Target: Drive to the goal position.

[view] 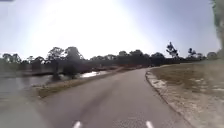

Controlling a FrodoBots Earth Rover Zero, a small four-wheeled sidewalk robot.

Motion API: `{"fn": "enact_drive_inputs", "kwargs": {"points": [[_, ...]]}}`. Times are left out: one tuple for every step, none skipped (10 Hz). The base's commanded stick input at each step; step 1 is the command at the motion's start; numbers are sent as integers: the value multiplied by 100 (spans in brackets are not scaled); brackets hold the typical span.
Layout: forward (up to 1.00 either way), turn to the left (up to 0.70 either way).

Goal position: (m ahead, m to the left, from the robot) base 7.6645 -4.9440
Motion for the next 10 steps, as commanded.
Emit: {"fn": "enact_drive_inputs", "kwargs": {"points": [[100,0],[100,0],[100,-2],[100,-12],[100,-14],[100,-14],[100,-12],[100,-3],[100,0],[100,0]]}}
